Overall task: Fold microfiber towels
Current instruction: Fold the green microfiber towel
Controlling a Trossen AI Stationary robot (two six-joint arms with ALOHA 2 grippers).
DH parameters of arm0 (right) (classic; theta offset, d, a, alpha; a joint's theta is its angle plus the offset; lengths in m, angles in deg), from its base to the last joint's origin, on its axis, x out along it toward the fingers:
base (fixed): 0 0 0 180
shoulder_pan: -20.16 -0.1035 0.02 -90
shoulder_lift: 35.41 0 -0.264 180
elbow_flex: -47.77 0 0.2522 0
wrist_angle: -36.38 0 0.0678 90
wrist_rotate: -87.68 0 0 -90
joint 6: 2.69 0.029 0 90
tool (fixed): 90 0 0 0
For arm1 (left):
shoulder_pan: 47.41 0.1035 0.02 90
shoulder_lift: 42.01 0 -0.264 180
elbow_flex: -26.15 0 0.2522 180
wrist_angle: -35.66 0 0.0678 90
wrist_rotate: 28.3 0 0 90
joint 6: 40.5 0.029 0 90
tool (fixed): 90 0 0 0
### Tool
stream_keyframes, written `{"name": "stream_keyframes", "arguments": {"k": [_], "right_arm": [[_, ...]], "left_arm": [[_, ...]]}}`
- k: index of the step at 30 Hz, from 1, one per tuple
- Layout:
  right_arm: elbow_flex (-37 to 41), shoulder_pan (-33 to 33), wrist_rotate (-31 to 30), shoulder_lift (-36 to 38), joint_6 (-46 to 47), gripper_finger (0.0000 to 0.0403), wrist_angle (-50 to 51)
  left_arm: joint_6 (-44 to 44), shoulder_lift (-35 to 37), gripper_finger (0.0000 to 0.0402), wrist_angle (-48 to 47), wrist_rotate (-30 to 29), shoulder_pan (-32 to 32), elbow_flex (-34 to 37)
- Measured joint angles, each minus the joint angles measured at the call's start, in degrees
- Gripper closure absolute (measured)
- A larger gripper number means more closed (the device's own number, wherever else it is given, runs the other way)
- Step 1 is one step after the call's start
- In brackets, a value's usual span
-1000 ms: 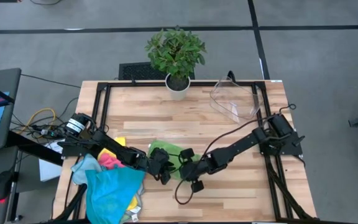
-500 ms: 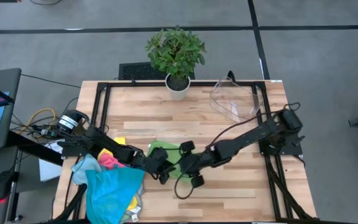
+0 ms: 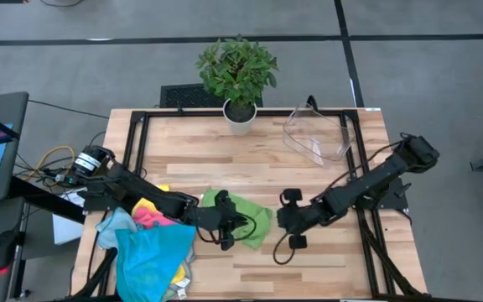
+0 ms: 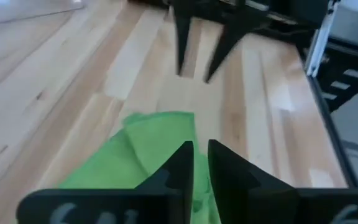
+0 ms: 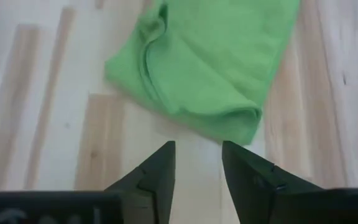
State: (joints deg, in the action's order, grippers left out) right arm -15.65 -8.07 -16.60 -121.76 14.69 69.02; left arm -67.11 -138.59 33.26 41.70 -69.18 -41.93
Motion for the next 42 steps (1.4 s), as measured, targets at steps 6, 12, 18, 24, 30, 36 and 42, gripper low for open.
{"name": "stream_keyframes", "arguments": {"k": [6,12,18,24,30,36,42], "right_arm": [[2.25,-0.44,0.84,-4.62,2.76,0.0256,-3.98],[2.14,-0.34,1.02,-8.73,0.39,0.0266,-8.88],[1.43,2.33,2.21,-12.31,-2.41,0.0269,-12.83],[-2.87,5.76,2.41,-12.35,-9.24,0.0271,-12.99],[-4.38,10.79,2.31,-12.30,-11.57,0.0270,-13.36],[-4.40,13.33,6.33,-12.32,-11.72,0.0264,-17.01],[-4.38,12.45,6.86,-11.81,-9.45,0.0269,-13.75]], "left_arm": [[-4.00,0.27,0.0394,-2.16,1.80,0.83,-0.27],[-5.67,0.27,0.0398,-3.49,1.75,0.45,-0.27],[-6.95,0.27,0.0401,-4.31,1.80,0.45,-0.27],[-7.22,0.27,0.0401,-4.42,2.91,0.38,-0.27],[-9.06,0.27,0.0401,-4.74,3.19,0.11,-0.27],[-10.17,0.27,0.0401,-5.87,3.20,-1.17,-0.27],[-10.83,0.27,0.0401,-6.78,1.16,-2.89,-0.27]]}}
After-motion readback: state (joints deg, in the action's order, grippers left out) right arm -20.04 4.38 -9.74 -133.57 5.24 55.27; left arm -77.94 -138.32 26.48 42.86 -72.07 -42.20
